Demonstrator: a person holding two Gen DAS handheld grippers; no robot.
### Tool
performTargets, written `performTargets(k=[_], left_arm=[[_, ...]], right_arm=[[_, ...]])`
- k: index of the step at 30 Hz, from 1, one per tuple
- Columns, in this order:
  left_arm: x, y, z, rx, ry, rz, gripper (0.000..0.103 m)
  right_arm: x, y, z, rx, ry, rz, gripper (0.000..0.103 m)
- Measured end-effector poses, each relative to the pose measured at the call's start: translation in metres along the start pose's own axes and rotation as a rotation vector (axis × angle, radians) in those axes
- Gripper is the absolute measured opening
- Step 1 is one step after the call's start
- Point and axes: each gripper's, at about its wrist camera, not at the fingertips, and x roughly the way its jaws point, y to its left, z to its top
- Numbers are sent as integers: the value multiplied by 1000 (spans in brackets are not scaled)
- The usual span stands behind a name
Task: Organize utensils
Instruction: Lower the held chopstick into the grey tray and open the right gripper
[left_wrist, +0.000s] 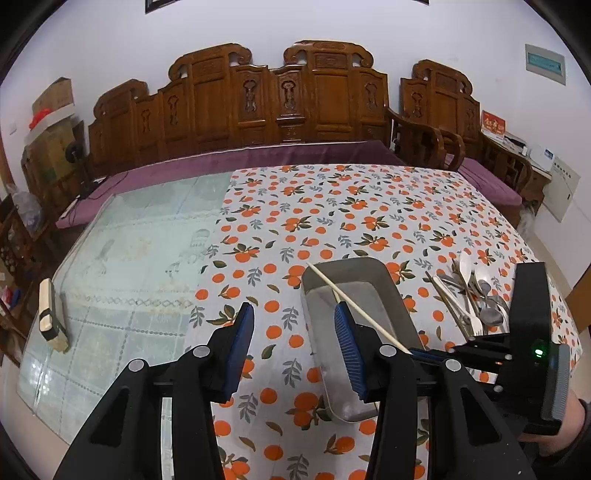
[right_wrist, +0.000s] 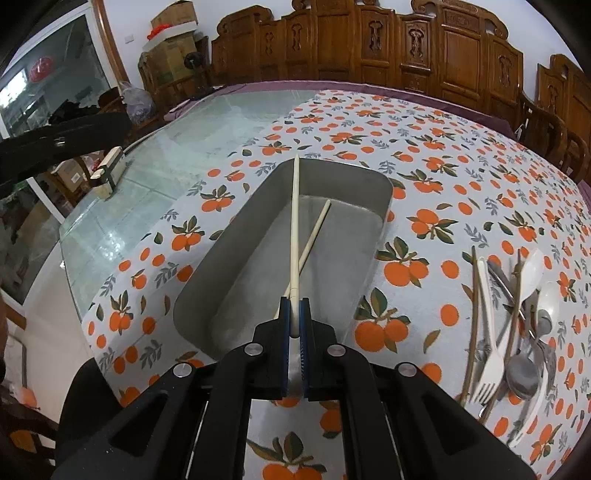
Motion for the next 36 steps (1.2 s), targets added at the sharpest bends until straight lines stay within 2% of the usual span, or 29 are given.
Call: performTargets(k=[10, 12, 23, 33, 35, 36], left_arm=[[3, -2, -4, 11, 10, 2, 43], [3, -2, -4, 10, 12, 2, 43], [5, 0, -5, 7, 15, 5, 43], [6, 1, -6, 5, 16, 9, 43], [6, 1, -6, 6, 12, 9, 43], [6, 2, -6, 5, 12, 9, 43]], right_arm=[[8, -6, 2, 15, 17, 7, 6], [6, -6, -1, 26, 21, 30, 6], [-7, 3, -12, 28, 40, 22, 6], [0, -1, -3, 40, -8, 75, 8], [-2, -2, -5, 21, -12, 75, 17], [-4, -3, -6, 19, -16, 79, 34]])
